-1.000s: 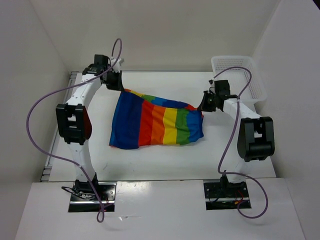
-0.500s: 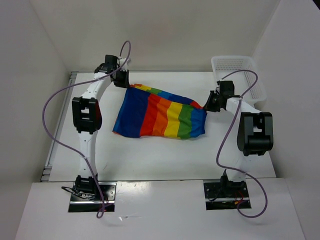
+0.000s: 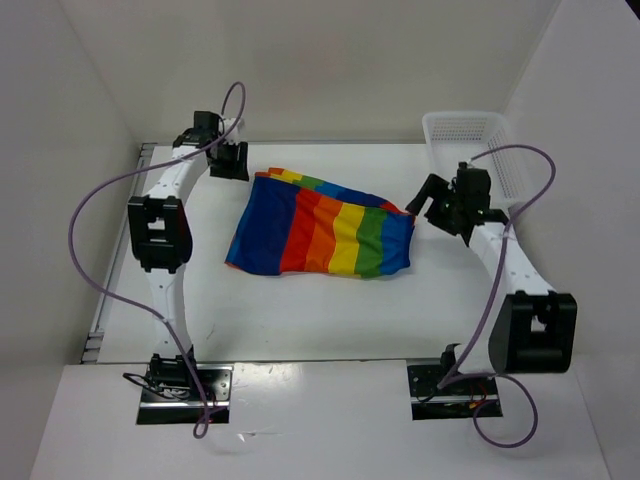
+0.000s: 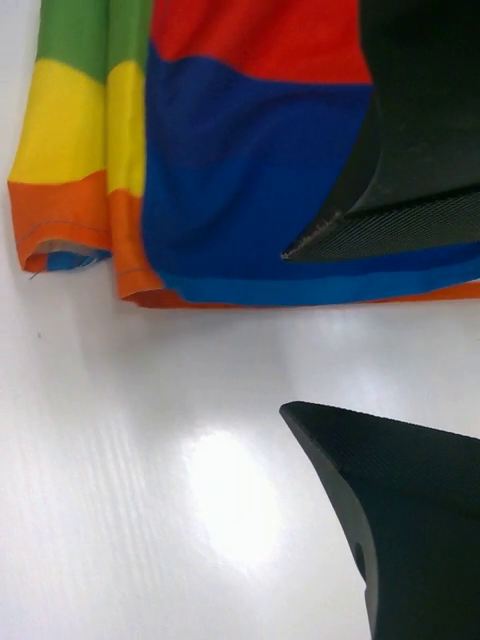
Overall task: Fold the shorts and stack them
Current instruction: Fold the shorts
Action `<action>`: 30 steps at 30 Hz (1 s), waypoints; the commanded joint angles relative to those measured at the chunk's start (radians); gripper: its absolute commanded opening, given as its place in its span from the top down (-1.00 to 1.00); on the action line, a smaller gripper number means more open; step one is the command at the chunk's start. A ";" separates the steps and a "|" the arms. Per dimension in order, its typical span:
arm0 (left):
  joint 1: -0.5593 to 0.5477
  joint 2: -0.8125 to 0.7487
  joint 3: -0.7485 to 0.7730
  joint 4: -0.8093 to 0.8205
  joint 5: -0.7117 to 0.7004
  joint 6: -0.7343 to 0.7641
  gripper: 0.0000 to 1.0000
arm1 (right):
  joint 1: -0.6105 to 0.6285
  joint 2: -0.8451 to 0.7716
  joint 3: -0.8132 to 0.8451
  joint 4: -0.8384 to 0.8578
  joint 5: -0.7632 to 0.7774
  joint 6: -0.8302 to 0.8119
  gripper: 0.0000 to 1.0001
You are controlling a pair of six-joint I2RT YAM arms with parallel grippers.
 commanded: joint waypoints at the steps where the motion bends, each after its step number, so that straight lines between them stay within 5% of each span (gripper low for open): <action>1: -0.022 -0.168 -0.093 0.046 -0.020 0.004 -0.31 | 0.057 -0.078 -0.109 -0.077 0.025 0.193 -0.78; 5: -0.042 -0.194 -0.148 -0.007 0.003 0.004 -0.33 | 0.133 -0.121 -0.264 -0.016 0.003 0.382 -0.62; 12: -0.042 -0.194 -0.371 0.007 -0.011 0.004 -0.35 | 0.205 -0.179 -0.370 0.136 0.054 0.545 -0.65; 21: -0.042 -0.203 -0.541 0.016 -0.022 0.004 -0.35 | 0.226 0.029 -0.381 0.279 0.055 0.632 -0.62; 25: -0.042 -0.212 -0.573 0.026 -0.022 0.004 -0.31 | 0.226 0.111 -0.329 0.291 0.089 0.612 -0.25; 27: -0.042 -0.212 -0.584 0.026 -0.011 0.004 -0.17 | 0.226 0.157 -0.320 0.302 0.089 0.612 0.13; 28: -0.042 -0.212 -0.596 0.026 -0.011 0.004 0.13 | 0.226 0.167 -0.320 0.302 0.089 0.612 0.48; 30: -0.042 -0.212 -0.608 0.015 -0.002 0.004 0.50 | 0.226 0.187 -0.320 0.311 0.089 0.603 0.78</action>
